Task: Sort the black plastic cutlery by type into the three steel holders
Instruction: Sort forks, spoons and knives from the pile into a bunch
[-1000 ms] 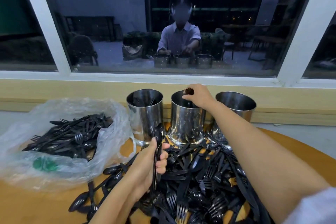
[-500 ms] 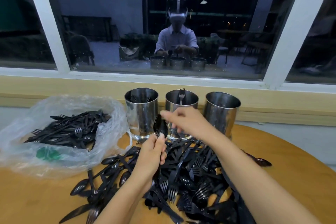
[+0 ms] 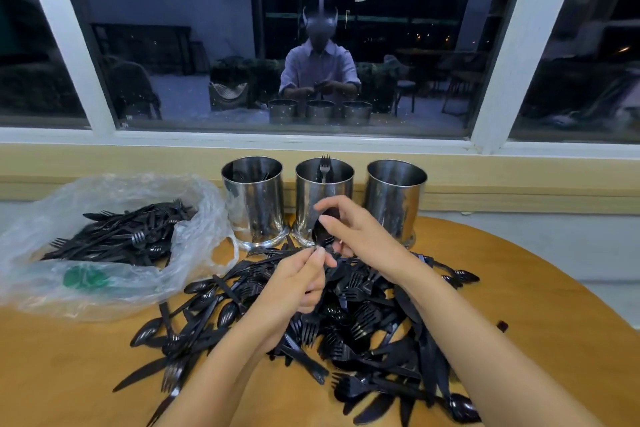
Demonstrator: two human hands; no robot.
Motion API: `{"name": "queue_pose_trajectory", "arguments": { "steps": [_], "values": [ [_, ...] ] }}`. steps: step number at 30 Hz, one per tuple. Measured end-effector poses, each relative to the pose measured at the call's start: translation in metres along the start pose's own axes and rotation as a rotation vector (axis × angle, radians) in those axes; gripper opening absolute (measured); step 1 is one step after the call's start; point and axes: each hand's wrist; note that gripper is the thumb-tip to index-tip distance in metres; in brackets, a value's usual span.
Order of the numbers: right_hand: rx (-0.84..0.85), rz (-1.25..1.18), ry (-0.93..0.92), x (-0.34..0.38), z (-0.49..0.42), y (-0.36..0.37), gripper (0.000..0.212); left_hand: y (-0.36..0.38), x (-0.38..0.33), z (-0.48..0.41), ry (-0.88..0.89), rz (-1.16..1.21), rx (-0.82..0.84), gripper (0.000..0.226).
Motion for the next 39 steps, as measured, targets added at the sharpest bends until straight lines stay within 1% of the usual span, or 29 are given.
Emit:
{"name": "queue_pose_trajectory", "arguments": {
  "steps": [2,4,5,7,9,12,13,15,17,19,21,23,24,25,26,27,28,30,32,33,35,39],
  "values": [
    [0.041,0.062,-0.028,-0.004,0.002,-0.005,0.017,0.003,0.0,-0.005,-0.037,0.007,0.054,0.035],
    [-0.018,0.125,-0.053,-0.009,0.0,-0.014,0.011,0.007,0.004,-0.012,-0.055,-0.01,0.052,0.034],
    [-0.076,0.15,-0.057,-0.012,-0.004,-0.022,0.008,0.009,0.007,-0.017,-0.066,-0.027,0.02,0.032],
    [-0.246,0.183,-0.056,-0.017,-0.016,-0.045,0.009,0.009,0.017,-0.028,-0.086,-0.108,-0.096,0.03],
    [-0.482,0.197,-0.087,-0.018,-0.03,-0.079,0.006,0.004,0.03,-0.039,-0.078,-0.231,-0.192,0.028],
    [-0.839,0.258,-0.227,-0.007,-0.049,-0.13,0.004,-0.006,0.047,-0.056,-0.051,-0.405,-0.216,0.024],
    [-0.913,0.296,-0.262,-0.003,-0.056,-0.144,0.006,-0.007,0.052,-0.063,-0.035,-0.467,-0.21,0.021],
    [-0.975,0.357,-0.259,0.002,-0.07,-0.161,0.009,-0.008,0.06,-0.074,0.01,-0.578,-0.188,0.017],
    [-0.974,0.381,-0.197,-0.002,-0.086,-0.167,0.009,-0.007,0.069,-0.087,0.055,-0.652,-0.172,0.016],
    [-0.929,0.496,-0.112,-0.016,-0.103,-0.164,0.009,-0.005,0.077,-0.098,0.067,-0.692,-0.152,0.016],
    [-0.794,0.717,0.025,-0.036,-0.117,-0.156,0.012,-0.001,0.085,-0.108,0.074,-0.733,-0.123,0.016],
    [-0.616,0.854,0.147,-0.053,-0.125,-0.148,0.025,0.003,0.092,-0.117,0.09,-0.77,-0.09,0.016],
    [-0.547,0.881,0.167,-0.059,-0.126,-0.146,0.034,0.005,0.094,-0.122,0.095,-0.791,-0.072,0.017],
    [-0.511,0.897,0.162,-0.063,-0.127,-0.146,0.042,0.006,0.096,-0.126,0.098,-0.817,-0.059,0.018],
    [-0.512,0.908,0.132,-0.065,-0.125,-0.146,0.048,0.007,0.096,-0.131,0.104,-0.847,-0.052,0.019],
    [-0.543,0.909,0.077,-0.065,-0.123,-0.147,0.05,0.007,0.097,-0.135,0.112,-0.874,-0.048,0.02],
    [-0.589,0.896,0.002,-0.065,-0.118,-0.146,0.047,0.008,0.098,-0.14,0.122,-0.898,-0.043,0.021],
    [-0.664,0.812,-0.16,-0.064,-0.105,-0.139,0.033,0.01,0.098,-0.148,0.133,-0.943,-0.025,0.023],
    [-0.63,0.704,-0.23,-0.068,-0.088,-0.126,0.016,0.012,0.101,-0.154,0.133,-0.991,0.007,0.025],
    [-0.581,0.666,-0.214,-0.074,-0.079,-0.117,0.011,0.013,0.103,-0.157,0.126,-1.02,0.029,0.025],
    [-0.486,0.64,-0.106,-0.092,-0.066,-0.101,0.008,0.017,0.107,-0.162,0.1,-1.1,0.086,0.027],
    [-0.381,0.716,0.25,-0.138,-0.059,-0.08,0.014,0.02,0.115,-0.166,0.061,-1.298,0.179,0.034]
  ]
}}
Point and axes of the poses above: each hand's wrist, its own z-axis away from the middle knuckle, its own y-axis out of the palm, x = y × z, and after that the axes turned 9 degrees about y, right-handed
